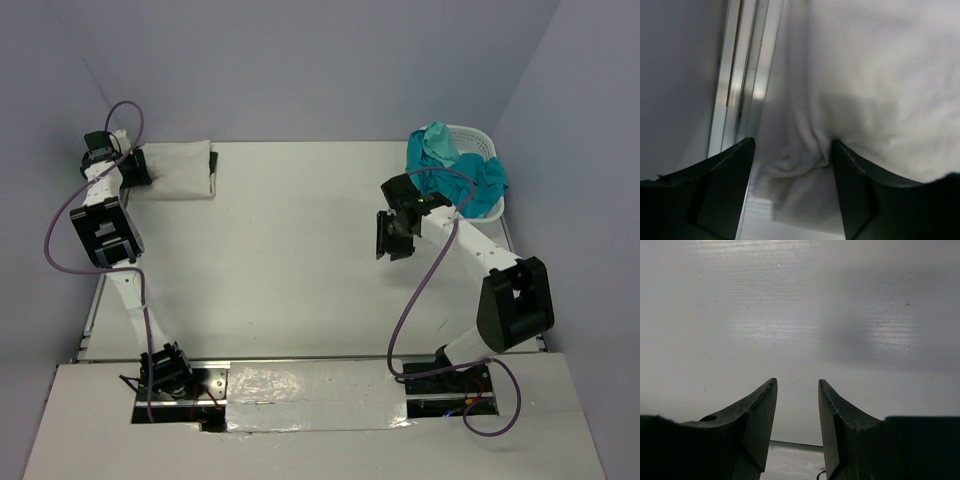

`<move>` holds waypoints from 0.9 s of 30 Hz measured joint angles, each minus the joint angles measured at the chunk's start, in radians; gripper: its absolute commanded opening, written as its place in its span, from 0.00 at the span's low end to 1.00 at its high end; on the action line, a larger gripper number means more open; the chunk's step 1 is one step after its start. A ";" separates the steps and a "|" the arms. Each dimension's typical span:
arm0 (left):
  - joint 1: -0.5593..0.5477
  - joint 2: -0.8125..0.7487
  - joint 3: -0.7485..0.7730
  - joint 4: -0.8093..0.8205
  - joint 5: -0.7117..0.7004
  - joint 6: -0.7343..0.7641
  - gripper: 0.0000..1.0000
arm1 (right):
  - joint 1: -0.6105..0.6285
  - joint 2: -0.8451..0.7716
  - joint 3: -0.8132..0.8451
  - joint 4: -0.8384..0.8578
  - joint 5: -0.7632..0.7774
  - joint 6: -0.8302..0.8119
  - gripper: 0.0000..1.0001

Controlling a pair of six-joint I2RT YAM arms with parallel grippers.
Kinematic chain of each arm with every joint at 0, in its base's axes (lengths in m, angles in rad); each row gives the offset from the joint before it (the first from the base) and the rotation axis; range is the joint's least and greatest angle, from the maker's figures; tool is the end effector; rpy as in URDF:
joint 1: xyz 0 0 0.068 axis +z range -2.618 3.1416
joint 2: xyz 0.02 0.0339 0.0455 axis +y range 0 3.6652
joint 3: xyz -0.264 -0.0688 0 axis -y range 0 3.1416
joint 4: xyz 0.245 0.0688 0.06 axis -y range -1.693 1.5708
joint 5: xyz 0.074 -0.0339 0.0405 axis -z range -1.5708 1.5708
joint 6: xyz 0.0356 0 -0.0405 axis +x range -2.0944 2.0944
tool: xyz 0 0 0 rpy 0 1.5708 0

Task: Fold and stack the t-shirts
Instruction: Put the neatly folded tshirt into the corner of the board with the left arm, then grab crumpled tshirt from bin with the right arm

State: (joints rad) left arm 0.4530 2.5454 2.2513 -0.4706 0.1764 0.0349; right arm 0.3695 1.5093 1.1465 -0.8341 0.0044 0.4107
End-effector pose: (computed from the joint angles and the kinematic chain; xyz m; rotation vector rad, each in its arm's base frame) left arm 0.5144 0.2434 0.1726 -0.3958 2.2871 0.0398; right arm 0.2744 0.1061 0.2441 0.0586 2.7870 0.1948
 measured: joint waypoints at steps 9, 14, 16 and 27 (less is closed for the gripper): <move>0.003 -0.089 0.017 -0.069 -0.027 -0.006 0.99 | -0.001 -0.033 0.086 -0.036 -0.018 0.006 0.62; -0.016 -0.275 0.016 -0.105 -0.050 0.045 0.99 | -0.027 -0.081 0.186 -0.067 -0.056 -0.024 0.82; -0.026 -0.383 0.003 -0.115 -0.053 0.069 0.99 | -0.058 -0.095 0.241 -0.075 -0.087 -0.045 0.84; -0.098 -1.027 -0.336 -0.354 0.033 0.286 0.99 | -0.379 0.087 0.661 -0.031 -0.179 -0.093 0.83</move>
State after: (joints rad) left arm 0.3553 1.5188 1.9156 -0.8242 0.2092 0.3206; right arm -0.0093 1.5967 1.8072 -0.8646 -0.1745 0.3180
